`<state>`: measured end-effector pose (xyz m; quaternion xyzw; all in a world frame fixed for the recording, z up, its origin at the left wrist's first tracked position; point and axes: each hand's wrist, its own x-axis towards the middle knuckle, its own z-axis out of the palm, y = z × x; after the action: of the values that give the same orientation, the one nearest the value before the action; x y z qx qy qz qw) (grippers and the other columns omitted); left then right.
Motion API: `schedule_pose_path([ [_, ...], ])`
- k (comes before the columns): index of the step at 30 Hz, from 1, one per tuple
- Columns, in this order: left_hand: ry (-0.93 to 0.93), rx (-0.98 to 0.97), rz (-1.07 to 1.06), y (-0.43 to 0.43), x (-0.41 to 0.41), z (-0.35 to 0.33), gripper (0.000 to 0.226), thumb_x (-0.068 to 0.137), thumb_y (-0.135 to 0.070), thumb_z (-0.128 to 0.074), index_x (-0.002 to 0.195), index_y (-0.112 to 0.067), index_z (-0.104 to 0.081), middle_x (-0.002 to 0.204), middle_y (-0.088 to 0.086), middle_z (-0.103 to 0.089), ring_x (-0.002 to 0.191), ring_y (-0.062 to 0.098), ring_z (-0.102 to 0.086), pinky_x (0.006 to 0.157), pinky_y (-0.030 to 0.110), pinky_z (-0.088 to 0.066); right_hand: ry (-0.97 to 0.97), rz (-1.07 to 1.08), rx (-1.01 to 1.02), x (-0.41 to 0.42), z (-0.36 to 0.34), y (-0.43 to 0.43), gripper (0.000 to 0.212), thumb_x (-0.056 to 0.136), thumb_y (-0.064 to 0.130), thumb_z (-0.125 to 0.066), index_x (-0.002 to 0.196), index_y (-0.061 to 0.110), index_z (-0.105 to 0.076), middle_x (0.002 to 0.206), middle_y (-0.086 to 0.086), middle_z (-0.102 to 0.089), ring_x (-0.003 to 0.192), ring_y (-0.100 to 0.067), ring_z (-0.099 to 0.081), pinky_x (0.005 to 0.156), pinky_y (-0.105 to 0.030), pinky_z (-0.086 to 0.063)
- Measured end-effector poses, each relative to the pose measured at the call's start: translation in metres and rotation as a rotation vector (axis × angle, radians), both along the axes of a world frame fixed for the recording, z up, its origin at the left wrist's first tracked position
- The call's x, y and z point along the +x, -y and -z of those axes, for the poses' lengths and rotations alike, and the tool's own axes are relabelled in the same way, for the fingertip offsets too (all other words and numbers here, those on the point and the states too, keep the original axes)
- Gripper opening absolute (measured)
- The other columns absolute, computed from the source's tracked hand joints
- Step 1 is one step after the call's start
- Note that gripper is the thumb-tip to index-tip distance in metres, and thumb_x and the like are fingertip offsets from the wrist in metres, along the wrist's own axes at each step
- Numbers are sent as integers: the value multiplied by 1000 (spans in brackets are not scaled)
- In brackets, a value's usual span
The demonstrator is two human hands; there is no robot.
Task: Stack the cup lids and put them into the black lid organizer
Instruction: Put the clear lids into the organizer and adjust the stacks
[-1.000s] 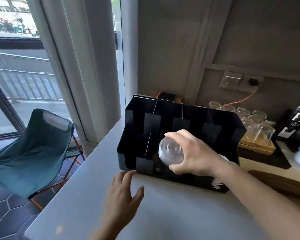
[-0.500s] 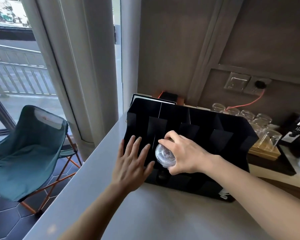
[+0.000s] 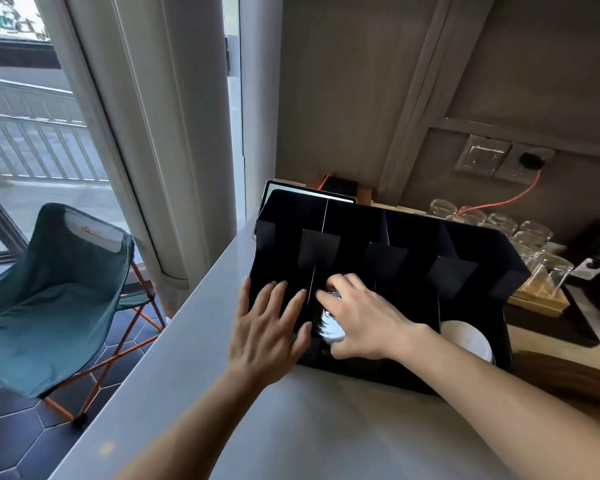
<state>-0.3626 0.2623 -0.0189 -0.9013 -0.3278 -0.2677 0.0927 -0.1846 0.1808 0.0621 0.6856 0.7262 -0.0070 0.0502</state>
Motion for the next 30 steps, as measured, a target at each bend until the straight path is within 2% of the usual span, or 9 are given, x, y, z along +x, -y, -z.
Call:
schedule_pose_path([
  [3, 20, 16, 6, -1, 1, 3, 53, 96, -45, -52, 134, -14, -69, 128, 17, -70, 121, 37, -67, 119, 66, -34, -18, -16, 25, 2, 3, 2, 85, 66, 48, -72, 138, 16, -40, 140, -8, -36, 128, -28, -36, 91, -39, -53],
  [6, 22, 20, 0, -1, 1, 4, 53, 96, -45, -51, 134, -13, -69, 129, 17, -71, 121, 37, -67, 119, 66, -34, -38, -29, 36, 3, 6, 7, 95, 70, 58, -71, 147, 17, -32, 152, -9, -30, 140, -30, -27, 109, -43, -42],
  [8, 22, 25, -2, -1, 1, 4, 53, 96, -45, -51, 134, -13, -69, 128, 17, -71, 120, 36, -67, 119, 65, -34, -73, -52, 55, 6, 6, 11, 97, 74, 62, -70, 150, 17, -31, 158, -10, -26, 146, -29, -20, 115, -44, -35],
  [11, 23, 32, -2, -1, 1, 4, 53, 97, -45, -50, 134, -13, -69, 128, 17, -71, 120, 36, -67, 119, 65, -33, -175, -81, 132, 12, 2, 20, 90, 77, 59, -70, 150, 17, -39, 157, -7, -34, 147, -23, -22, 118, -34, -30],
  [13, 24, 30, -3, 0, 1, 4, 53, 97, -45, -50, 133, -13, -69, 127, 16, -71, 119, 37, -67, 120, 65, -32, -237, -91, 200, 17, -2, 27, 78, 78, 49, -74, 144, 17, -48, 150, -4, -45, 144, -20, -30, 116, -28, -30],
  [16, 18, 20, -10, 0, 1, 3, 53, 96, -45, -51, 133, -13, -70, 127, 16, -71, 119, 36, -67, 121, 64, -32, -321, -59, 357, 26, -12, 42, 57, 81, 30, -75, 134, 15, -60, 134, -1, -59, 129, -16, -48, 108, -31, -44],
  [19, 13, -6, -8, 0, 1, 2, 52, 95, -44, -52, 133, -13, -69, 127, 14, -70, 119, 35, -67, 122, 64, -29, -374, 12, 491, 36, -18, 58, 44, 81, 13, -74, 124, 15, -66, 120, 1, -66, 113, -16, -58, 98, -30, -50],
  [26, 95, -158, -12, 7, 3, -9, 61, 90, -48, -51, 136, -12, -65, 134, 15, -66, 128, 37, -60, 125, 62, -23, -440, 215, 547, 63, -13, 93, 37, 82, 7, -73, 118, 17, -70, 104, 7, -69, 99, -12, -63, 85, -34, -57],
  [30, 112, -97, 84, 33, 19, -24, 59, 91, -45, -55, 136, -8, -65, 138, 22, -63, 131, 43, -58, 121, 67, -30, -467, 280, 551, 75, -7, 108, 35, 81, 4, -73, 114, 18, -72, 99, 8, -68, 92, -9, -65, 83, -30, -57],
])
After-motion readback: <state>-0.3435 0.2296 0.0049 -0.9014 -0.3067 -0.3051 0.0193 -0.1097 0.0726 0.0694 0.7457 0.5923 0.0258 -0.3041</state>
